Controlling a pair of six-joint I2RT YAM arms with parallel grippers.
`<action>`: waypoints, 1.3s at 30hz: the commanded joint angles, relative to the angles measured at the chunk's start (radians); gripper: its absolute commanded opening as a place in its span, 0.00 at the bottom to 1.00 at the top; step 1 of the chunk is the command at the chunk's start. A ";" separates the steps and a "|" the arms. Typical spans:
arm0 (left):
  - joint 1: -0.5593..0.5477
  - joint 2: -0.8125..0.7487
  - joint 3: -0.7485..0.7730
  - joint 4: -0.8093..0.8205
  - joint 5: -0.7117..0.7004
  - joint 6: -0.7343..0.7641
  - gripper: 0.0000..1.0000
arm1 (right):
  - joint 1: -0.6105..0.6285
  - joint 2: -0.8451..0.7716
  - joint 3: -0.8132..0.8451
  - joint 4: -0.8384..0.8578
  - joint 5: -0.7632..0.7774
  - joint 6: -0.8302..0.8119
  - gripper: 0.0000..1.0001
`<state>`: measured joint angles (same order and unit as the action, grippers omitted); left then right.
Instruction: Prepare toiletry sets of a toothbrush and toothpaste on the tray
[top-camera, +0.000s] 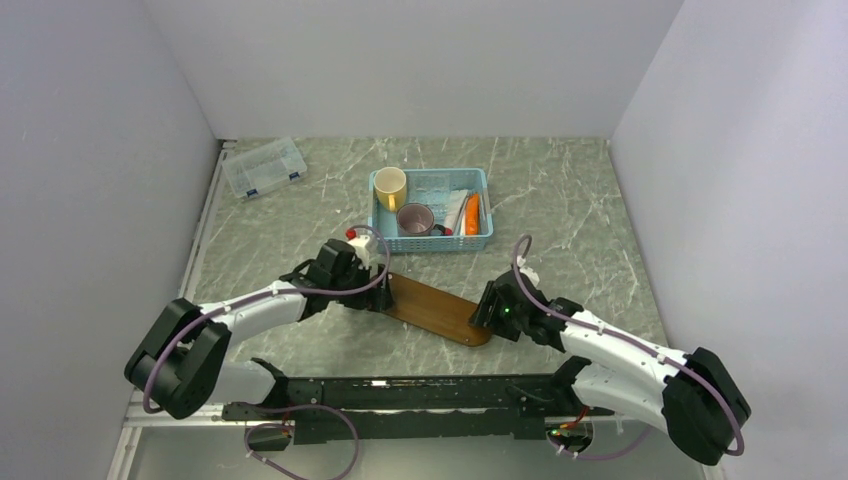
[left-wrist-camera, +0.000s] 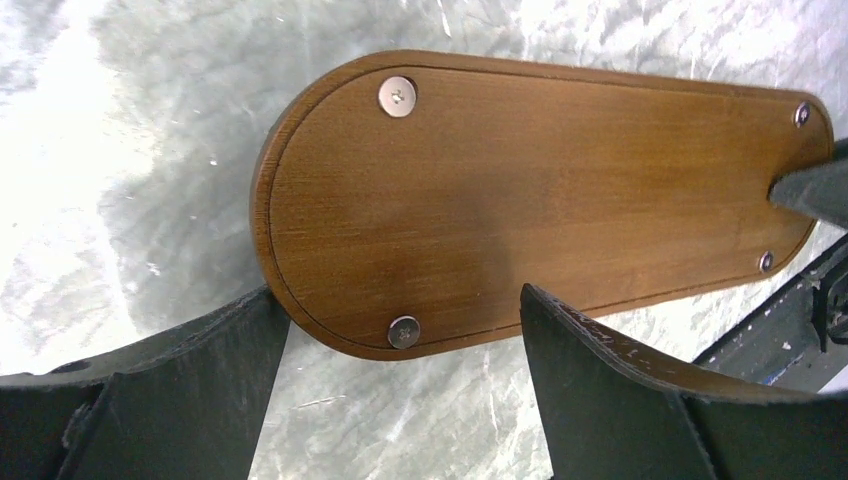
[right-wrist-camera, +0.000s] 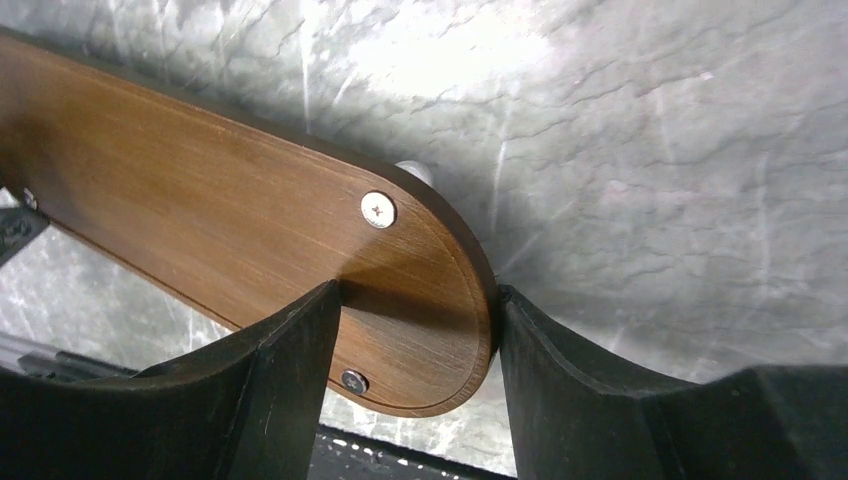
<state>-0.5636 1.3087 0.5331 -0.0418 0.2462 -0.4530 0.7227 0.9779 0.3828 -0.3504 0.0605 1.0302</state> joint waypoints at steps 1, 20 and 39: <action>-0.057 -0.035 0.012 0.012 0.026 0.002 0.89 | -0.032 -0.002 0.070 0.001 0.025 -0.038 0.60; -0.149 -0.222 -0.122 -0.022 -0.035 -0.060 0.89 | -0.153 0.149 0.150 -0.012 -0.034 -0.313 0.60; -0.129 -0.235 0.122 -0.300 -0.385 -0.009 1.00 | -0.157 0.004 0.207 -0.198 0.057 -0.290 0.65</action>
<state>-0.7048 1.0069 0.5892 -0.3649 -0.0891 -0.4885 0.5697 1.0416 0.5842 -0.4774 0.0929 0.7158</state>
